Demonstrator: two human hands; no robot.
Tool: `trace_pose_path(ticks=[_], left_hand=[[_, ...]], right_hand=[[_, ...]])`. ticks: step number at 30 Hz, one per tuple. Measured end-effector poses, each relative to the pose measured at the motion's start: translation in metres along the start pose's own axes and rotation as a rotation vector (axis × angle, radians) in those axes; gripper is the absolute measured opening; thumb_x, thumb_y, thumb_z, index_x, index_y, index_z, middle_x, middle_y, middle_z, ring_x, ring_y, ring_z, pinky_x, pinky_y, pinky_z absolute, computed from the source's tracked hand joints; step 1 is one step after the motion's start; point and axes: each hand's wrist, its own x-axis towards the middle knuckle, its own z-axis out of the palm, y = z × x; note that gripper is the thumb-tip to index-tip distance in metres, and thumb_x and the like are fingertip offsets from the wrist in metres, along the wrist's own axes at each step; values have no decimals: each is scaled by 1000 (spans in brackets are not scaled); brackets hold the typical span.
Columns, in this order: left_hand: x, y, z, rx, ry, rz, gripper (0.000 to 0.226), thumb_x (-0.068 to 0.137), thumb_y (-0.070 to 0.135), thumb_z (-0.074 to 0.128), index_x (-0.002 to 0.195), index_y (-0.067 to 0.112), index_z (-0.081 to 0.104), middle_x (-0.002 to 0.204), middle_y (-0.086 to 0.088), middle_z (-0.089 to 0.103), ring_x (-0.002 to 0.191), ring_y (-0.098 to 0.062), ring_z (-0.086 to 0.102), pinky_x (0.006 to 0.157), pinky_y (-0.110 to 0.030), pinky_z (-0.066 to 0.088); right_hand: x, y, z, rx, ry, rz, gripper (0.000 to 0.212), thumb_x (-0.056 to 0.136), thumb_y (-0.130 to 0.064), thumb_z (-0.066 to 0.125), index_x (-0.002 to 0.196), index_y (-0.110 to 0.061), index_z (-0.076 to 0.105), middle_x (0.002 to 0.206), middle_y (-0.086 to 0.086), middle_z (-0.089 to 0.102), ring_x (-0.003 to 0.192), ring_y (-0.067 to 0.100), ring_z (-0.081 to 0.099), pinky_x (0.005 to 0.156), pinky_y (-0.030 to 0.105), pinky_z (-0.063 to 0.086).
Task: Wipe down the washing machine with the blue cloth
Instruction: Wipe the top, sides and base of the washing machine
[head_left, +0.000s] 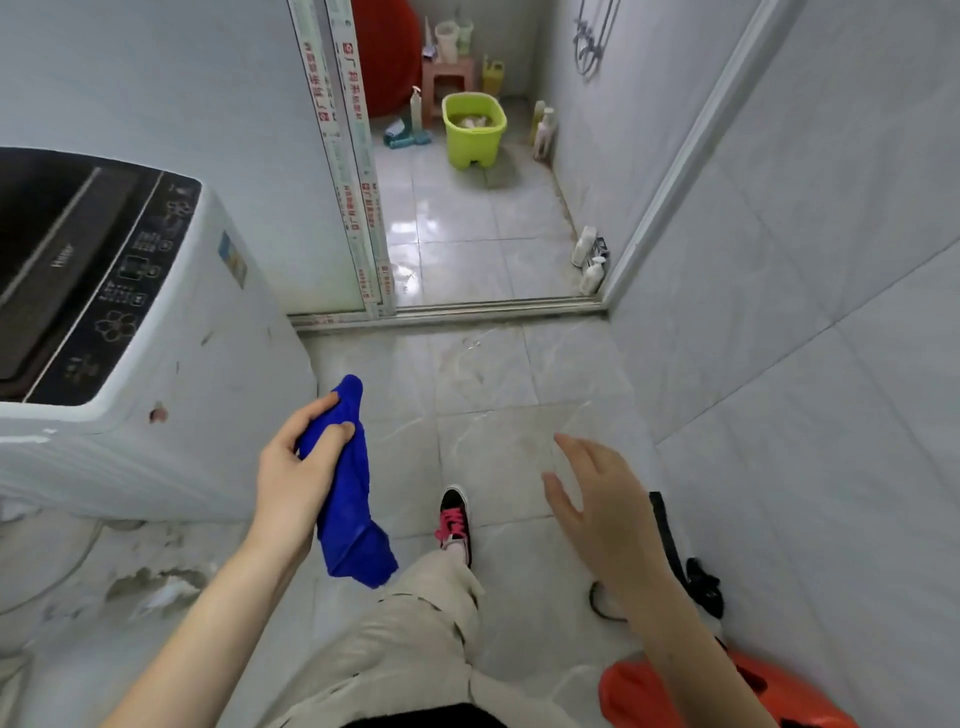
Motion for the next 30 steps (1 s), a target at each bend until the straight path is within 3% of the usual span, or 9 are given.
trace_pose_path(ticks=[6, 9, 16, 20, 24, 30], left_hand=[[112, 15, 65, -135, 128, -123, 28, 90, 21, 62, 114, 33, 67, 115, 5, 67, 83, -10, 62, 66, -24, 48], [162, 46, 100, -176, 116, -113, 28, 88, 21, 63, 112, 34, 67, 115, 1, 67, 86, -17, 62, 71, -31, 51], [236, 113, 152, -169, 206, 4, 31, 90, 20, 61, 118, 32, 66, 117, 14, 65, 101, -9, 62, 79, -25, 49], [261, 111, 162, -193, 394, -57, 30, 90, 23, 61, 117, 34, 66, 114, 13, 65, 97, -14, 62, 74, -28, 50], [270, 100, 175, -231, 659, -115, 31, 91, 22, 60, 120, 32, 64, 110, 14, 63, 90, -7, 59, 68, -23, 46], [253, 92, 214, -422, 1098, -211, 30, 89, 23, 61, 117, 32, 67, 112, 12, 66, 100, -14, 62, 82, -27, 49]], right_hand=[[138, 52, 4, -115, -75, -46, 54, 98, -45, 42, 128, -7, 66, 114, 8, 72, 103, 28, 69, 79, 39, 60], [211, 71, -3, -176, -105, -129, 53, 99, -43, 41, 130, -7, 65, 114, 8, 72, 104, 28, 69, 82, 39, 60], [360, 80, -5, -170, -75, -394, 48, 98, -37, 45, 128, -5, 67, 113, 10, 72, 102, 29, 68, 83, 43, 60], [437, 84, 20, -145, -179, -595, 50, 99, -39, 42, 135, -10, 62, 126, 10, 67, 116, 33, 63, 95, 47, 55], [511, 85, 50, -129, -281, -797, 53, 98, -42, 39, 143, -18, 55, 141, 7, 59, 134, 38, 51, 108, 54, 46], [599, 64, 84, -35, -460, -1111, 54, 98, -43, 39, 144, -18, 53, 139, 11, 60, 127, 41, 54, 103, 54, 50]])
